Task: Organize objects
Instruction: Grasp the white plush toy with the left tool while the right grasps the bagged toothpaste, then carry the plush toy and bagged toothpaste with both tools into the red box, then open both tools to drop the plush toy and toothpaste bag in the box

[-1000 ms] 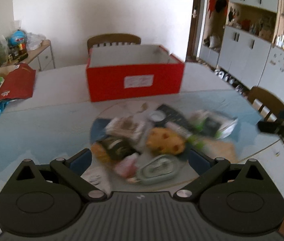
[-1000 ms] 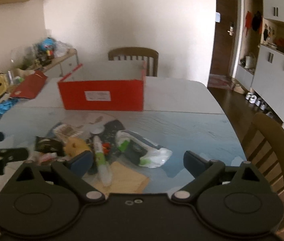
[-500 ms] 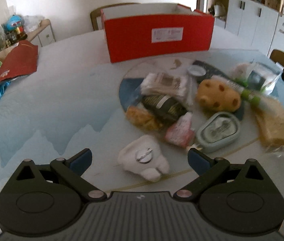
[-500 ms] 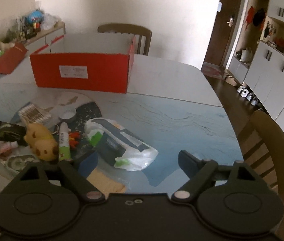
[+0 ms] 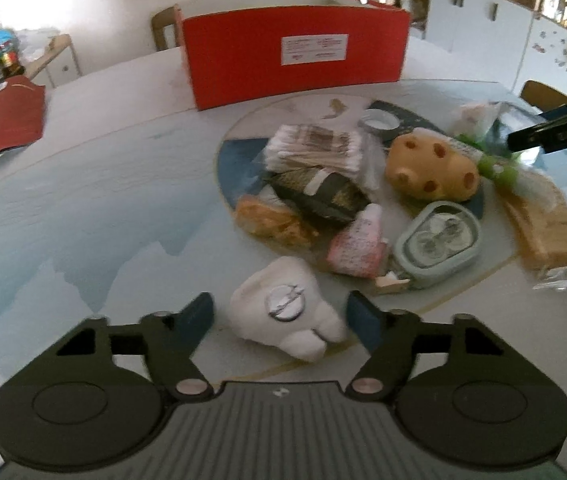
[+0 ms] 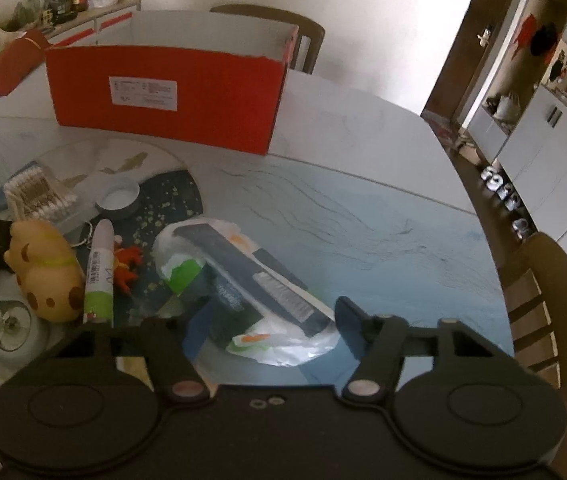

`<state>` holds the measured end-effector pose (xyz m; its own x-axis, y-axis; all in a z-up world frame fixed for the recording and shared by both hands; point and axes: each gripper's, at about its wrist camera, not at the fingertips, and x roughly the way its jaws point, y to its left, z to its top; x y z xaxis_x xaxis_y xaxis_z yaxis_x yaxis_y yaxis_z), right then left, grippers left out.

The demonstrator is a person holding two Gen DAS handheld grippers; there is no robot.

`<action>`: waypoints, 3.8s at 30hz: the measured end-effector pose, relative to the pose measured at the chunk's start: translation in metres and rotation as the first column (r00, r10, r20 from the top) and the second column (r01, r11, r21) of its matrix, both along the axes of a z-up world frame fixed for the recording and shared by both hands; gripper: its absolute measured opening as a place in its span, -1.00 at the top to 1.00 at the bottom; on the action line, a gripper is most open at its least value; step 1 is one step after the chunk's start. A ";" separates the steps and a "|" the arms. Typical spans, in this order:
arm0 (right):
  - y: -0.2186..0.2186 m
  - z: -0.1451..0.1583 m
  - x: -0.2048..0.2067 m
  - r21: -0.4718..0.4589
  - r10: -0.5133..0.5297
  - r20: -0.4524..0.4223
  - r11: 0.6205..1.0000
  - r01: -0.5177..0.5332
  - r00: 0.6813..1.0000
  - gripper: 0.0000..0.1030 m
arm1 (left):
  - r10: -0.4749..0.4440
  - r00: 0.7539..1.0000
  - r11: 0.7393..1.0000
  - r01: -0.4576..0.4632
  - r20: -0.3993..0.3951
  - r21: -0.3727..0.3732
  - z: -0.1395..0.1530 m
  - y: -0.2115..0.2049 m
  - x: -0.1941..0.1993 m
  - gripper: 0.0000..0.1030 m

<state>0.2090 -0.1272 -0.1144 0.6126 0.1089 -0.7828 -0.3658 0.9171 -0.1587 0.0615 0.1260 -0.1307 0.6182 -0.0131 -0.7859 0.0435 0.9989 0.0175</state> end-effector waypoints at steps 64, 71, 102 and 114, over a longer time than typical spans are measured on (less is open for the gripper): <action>0.115 0.099 0.190 0.205 0.041 -0.067 0.978 -0.027 0.997 0.84 | -0.148 0.988 0.987 0.144 0.052 0.064 0.113 0.044 0.326 -0.02; 0.127 0.060 0.206 0.161 0.022 -0.152 0.987 0.003 0.988 0.84 | -0.185 0.982 0.978 0.189 -0.049 0.084 0.075 0.034 0.355 -0.02; 0.149 0.038 0.218 0.089 0.034 -0.213 0.996 -0.015 0.977 0.14 | -0.196 0.925 0.969 0.234 -0.327 0.082 0.024 0.029 0.390 -0.42; 0.132 0.079 0.192 0.145 0.039 -0.146 0.989 -0.017 0.989 0.00 | -0.155 0.972 0.984 0.169 -0.177 0.064 0.070 0.033 0.350 -0.42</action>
